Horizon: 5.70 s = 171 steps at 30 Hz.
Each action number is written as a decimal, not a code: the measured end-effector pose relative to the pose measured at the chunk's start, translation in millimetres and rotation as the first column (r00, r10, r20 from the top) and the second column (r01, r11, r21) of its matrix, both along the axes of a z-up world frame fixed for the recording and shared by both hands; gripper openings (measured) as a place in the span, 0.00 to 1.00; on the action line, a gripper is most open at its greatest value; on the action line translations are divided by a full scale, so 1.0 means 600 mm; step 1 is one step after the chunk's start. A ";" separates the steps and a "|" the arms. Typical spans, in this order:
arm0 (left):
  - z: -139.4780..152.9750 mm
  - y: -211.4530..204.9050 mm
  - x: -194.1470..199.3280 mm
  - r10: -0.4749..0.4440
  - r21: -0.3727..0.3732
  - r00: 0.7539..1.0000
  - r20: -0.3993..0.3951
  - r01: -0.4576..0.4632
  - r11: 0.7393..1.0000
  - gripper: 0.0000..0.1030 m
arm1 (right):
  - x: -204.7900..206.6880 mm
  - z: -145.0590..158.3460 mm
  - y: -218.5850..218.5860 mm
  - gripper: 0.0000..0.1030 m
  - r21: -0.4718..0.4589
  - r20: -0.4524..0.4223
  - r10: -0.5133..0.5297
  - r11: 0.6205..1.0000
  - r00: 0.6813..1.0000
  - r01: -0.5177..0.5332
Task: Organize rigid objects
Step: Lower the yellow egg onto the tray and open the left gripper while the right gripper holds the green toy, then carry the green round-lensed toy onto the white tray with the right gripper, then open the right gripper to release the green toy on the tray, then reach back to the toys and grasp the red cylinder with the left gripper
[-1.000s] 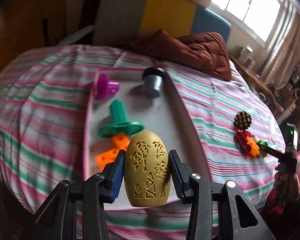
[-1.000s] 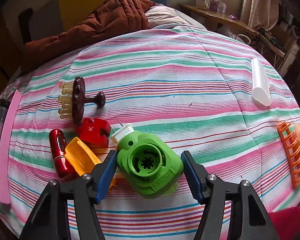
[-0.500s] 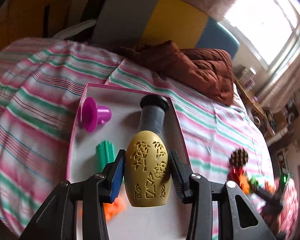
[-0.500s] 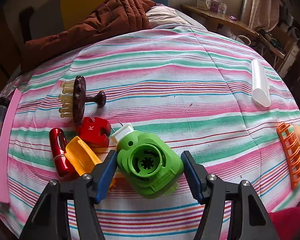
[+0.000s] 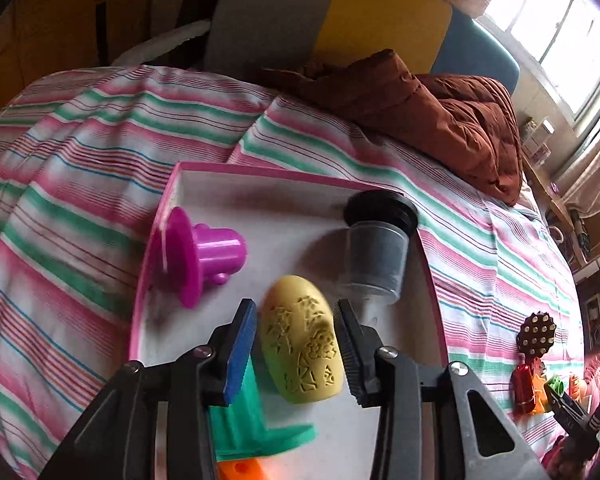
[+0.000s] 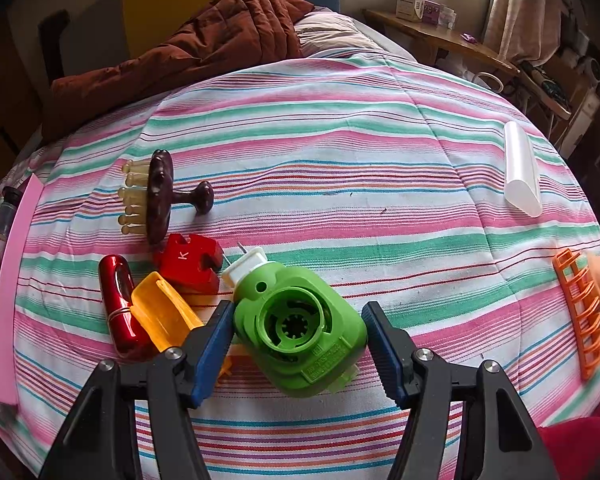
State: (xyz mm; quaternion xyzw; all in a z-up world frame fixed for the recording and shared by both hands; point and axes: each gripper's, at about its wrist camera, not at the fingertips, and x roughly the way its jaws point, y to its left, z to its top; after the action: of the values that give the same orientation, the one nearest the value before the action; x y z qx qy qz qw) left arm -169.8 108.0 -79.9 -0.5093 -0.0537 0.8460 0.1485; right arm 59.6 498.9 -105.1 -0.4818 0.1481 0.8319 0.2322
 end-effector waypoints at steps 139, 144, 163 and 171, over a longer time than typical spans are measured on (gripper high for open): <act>0.103 -0.156 0.282 -0.010 -0.186 0.957 -0.291 -0.047 0.981 0.39 | -0.108 0.119 -0.392 0.70 0.079 -0.216 0.405 0.914 0.889 -0.397; 0.105 -0.138 0.282 -0.035 -0.200 0.956 -0.292 -0.026 0.979 0.39 | -0.080 0.125 -0.321 0.70 0.097 -0.211 0.339 0.941 0.917 -0.325; 0.123 0.013 0.279 -0.240 -0.261 0.926 -0.292 0.164 0.951 0.39 | 0.018 0.102 -0.047 0.70 0.139 -0.171 0.045 0.990 0.984 -0.021; 0.099 0.094 0.277 -0.331 -0.238 0.920 -0.210 0.280 0.930 0.39 | 0.038 0.078 0.011 0.70 0.020 -0.185 -0.078 0.996 0.980 0.083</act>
State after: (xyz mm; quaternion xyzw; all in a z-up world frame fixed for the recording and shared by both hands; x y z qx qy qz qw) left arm -3.6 164.2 -20.7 -0.4150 0.1322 0.8698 0.2319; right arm 82.5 505.7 -58.0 -0.3931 0.1767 0.8649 0.2574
